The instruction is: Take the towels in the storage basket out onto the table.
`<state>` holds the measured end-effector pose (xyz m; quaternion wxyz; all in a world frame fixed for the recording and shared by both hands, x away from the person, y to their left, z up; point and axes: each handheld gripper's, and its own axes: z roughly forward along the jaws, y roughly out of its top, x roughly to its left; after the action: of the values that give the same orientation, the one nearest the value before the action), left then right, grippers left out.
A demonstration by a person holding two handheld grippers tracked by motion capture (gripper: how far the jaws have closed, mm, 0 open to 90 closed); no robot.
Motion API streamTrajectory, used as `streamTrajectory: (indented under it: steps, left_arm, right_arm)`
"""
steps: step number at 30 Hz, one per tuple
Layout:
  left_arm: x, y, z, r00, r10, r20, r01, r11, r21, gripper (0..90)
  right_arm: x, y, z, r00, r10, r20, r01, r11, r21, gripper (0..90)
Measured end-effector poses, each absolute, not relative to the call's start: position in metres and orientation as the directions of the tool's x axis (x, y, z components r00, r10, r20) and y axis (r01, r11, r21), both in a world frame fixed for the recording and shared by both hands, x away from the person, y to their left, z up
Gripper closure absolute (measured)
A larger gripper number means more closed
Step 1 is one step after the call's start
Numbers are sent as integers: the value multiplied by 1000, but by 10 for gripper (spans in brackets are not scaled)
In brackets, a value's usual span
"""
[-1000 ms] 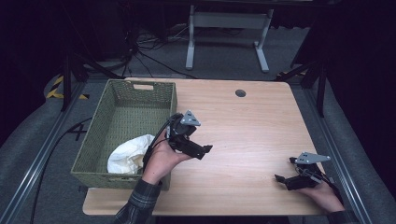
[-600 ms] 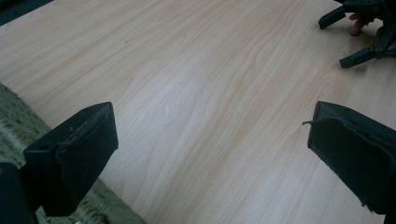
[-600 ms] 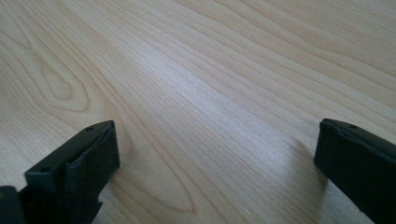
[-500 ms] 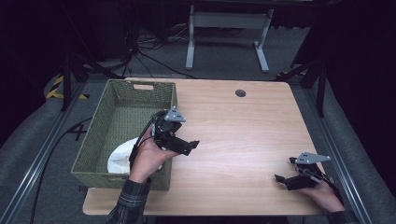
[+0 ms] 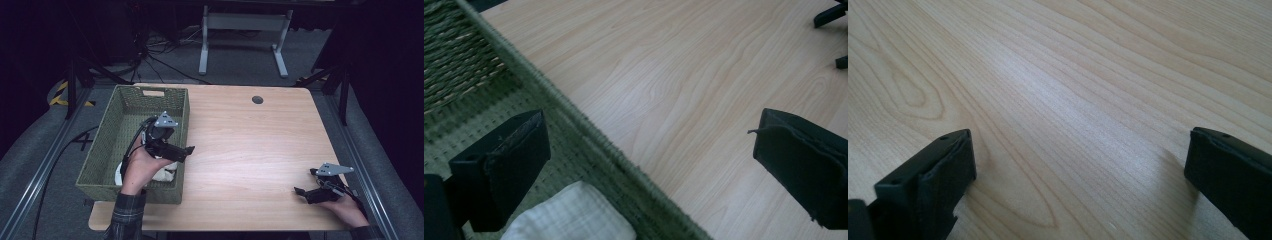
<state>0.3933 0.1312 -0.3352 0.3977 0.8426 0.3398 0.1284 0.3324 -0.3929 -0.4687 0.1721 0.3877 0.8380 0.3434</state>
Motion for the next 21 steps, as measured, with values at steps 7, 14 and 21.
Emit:
streamTrajectory:
  steps: [7,14,21]
  left_arm:
    - [394,152,-335,717,697,-36,477,-452,754,22]
    - [395,172,-340,685,729,-16,495,-449,744,22]
    - [397,185,-348,659,752,-14,535,-456,711,22]
  right_arm:
    - [332,-393,-469,-640,768,-22,532,463,709,3]
    - [332,-393,-469,-640,768,-22,532,463,709,3]
    - [332,-393,-469,-640,768,-22,532,463,709,3]
